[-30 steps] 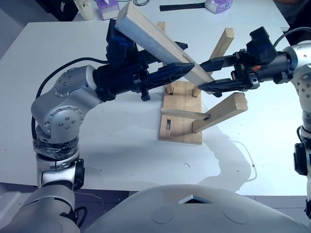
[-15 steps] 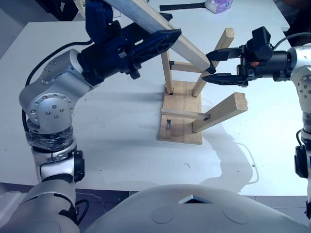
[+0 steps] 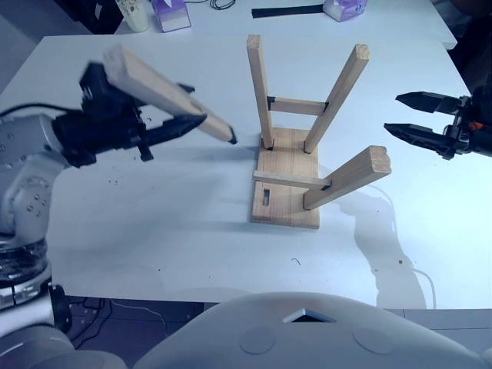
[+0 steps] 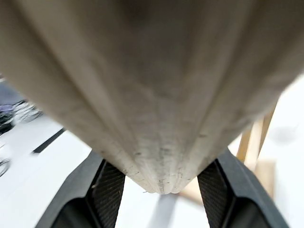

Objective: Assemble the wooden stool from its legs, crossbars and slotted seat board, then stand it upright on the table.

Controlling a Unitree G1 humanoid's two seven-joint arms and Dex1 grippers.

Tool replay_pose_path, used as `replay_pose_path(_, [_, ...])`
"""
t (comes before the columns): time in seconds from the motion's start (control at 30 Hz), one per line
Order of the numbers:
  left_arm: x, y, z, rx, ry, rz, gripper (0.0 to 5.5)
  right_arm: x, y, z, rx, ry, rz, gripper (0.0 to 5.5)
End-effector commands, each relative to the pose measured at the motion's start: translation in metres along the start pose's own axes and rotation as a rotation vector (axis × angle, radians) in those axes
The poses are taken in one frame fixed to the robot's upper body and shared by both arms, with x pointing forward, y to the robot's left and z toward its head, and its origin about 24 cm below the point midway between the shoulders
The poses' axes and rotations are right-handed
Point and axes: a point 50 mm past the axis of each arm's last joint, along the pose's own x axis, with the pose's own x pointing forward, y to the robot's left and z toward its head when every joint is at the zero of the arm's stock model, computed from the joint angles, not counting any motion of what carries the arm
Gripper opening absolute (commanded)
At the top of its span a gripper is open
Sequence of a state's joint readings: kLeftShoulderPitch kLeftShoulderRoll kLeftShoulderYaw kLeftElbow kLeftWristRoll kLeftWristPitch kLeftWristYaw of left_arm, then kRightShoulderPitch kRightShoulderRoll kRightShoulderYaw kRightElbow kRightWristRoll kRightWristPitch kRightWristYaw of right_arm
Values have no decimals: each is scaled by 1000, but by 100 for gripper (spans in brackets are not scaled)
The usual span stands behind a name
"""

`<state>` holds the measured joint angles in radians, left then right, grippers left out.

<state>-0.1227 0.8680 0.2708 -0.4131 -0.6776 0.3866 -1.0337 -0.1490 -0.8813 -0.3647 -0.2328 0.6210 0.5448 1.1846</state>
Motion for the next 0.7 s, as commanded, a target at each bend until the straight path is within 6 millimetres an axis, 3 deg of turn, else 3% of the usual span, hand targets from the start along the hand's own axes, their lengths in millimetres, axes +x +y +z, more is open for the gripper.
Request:
replay_pose_path(0.03, [-8,-12,-31,78,17,-7,204,-6,2,-3,-12,37,-26,293])
replay_pose_path(0.3, [7,-51,-51,-4,-85,-69,204,1,-1,-19,-1,109,6,293])
replay_pose_path(0.7, [16,-67,-52,-68,-130,-94,204,8,-4,-23,-6,134,49,293])
